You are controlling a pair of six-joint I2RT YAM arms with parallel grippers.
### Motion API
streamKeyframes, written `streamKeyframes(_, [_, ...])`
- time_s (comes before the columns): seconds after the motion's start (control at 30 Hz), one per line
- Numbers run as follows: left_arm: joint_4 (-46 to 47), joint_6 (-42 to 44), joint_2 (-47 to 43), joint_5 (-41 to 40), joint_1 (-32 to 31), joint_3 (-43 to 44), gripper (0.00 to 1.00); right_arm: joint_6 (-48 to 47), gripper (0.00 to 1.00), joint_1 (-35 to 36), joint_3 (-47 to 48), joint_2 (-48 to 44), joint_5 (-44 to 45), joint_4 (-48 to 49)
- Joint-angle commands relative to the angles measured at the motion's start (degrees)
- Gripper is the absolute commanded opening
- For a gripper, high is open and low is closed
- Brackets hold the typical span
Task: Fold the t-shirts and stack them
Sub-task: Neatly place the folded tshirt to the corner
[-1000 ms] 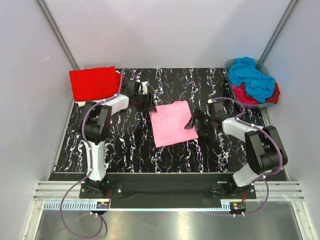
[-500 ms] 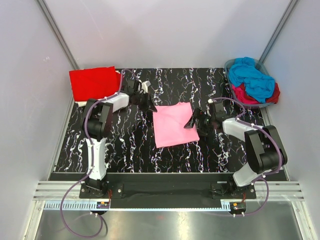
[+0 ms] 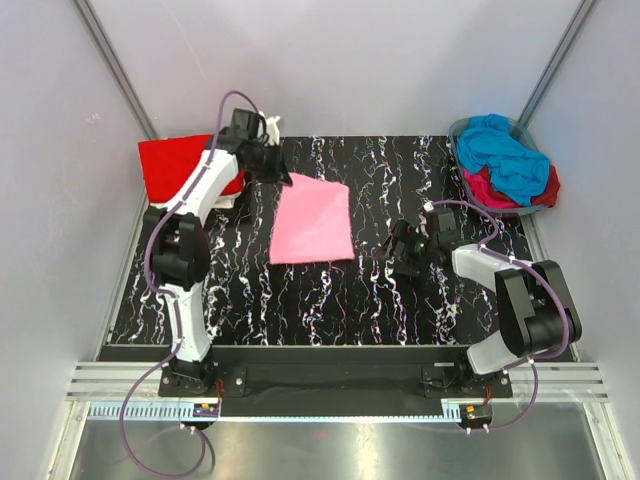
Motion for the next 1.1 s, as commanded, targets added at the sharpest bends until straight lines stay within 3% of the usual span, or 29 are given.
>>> streamKeyframes(0.0, [-8.4,5.3,-3.8,-8.2,1.8,6.6,0.00,0.0,1.00,-0.6,1.1,0.2,-1.5,2.2])
streamKeyframes(0.17, [-14.4,8.7,-3.8,-14.7,3.4,13.0,0.00,0.1,1.00,-1.1,0.6,0.4,-2.3,3.0])
streamKeyframes(0.37, [-12.8,7.7,-8.4,-16.9,7.0,14.5,0.00,0.0,1.00,-1.6,0.9,1.4,-3.6,3.3])
streamKeyframes(0.7, [-5.2,10.6,-19.1,-20.3,7.0,12.1,0.00,0.4,1.00,-2.7,0.3,2.1,-5.7,5.5])
streamKeyframes(0.9, [-7.1,10.0,-16.4,-20.8,7.1,21.0,0.00,0.4,1.00,-3.1,0.3,2.8,-6.9,6.1])
streamKeyframes(1.07, [-5.5,9.7,-16.2,-21.0,7.7,21.4,0.00,0.5,1.00,-3.4,0.2,3.0,-7.3,6.2])
